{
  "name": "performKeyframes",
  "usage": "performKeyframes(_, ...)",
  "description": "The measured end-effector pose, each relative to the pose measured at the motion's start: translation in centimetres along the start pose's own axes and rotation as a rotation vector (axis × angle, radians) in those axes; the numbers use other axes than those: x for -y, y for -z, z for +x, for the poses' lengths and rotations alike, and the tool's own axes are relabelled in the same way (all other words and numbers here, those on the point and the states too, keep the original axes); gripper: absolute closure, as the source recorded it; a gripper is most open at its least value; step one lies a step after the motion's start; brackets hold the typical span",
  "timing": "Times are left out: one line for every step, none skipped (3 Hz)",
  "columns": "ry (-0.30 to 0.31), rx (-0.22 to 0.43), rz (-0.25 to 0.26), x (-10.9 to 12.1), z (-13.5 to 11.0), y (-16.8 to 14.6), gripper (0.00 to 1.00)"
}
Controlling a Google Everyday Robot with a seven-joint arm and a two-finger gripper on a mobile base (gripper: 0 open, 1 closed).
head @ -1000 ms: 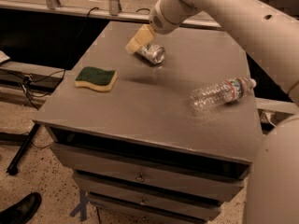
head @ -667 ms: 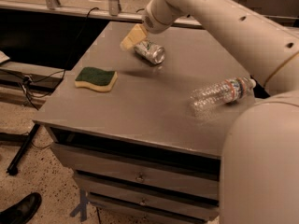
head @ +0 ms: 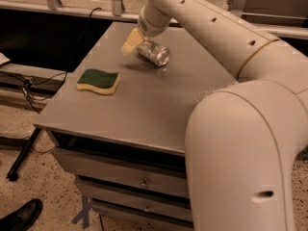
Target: Place 7up can upright
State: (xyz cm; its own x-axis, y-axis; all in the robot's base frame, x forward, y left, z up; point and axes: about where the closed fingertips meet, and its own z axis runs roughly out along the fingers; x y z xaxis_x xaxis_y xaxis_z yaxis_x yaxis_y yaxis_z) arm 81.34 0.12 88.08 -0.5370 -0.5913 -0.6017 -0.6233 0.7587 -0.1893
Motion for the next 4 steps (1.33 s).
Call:
performKeyframes(0.003, -0.061, 0.033, 0.8, 0.7, -1.2, 0.0)
performKeyframes(0.012, -0.129, 0.072, 1.6, 1.5, -1.6, 0.18)
performKeyframes(0.032, -0.174, 0.094, 1.9, 2.2, -1.7, 0.41)
performKeyframes(0.061, -0.185, 0.072, 1.1, 2.1, -1.2, 0.63)
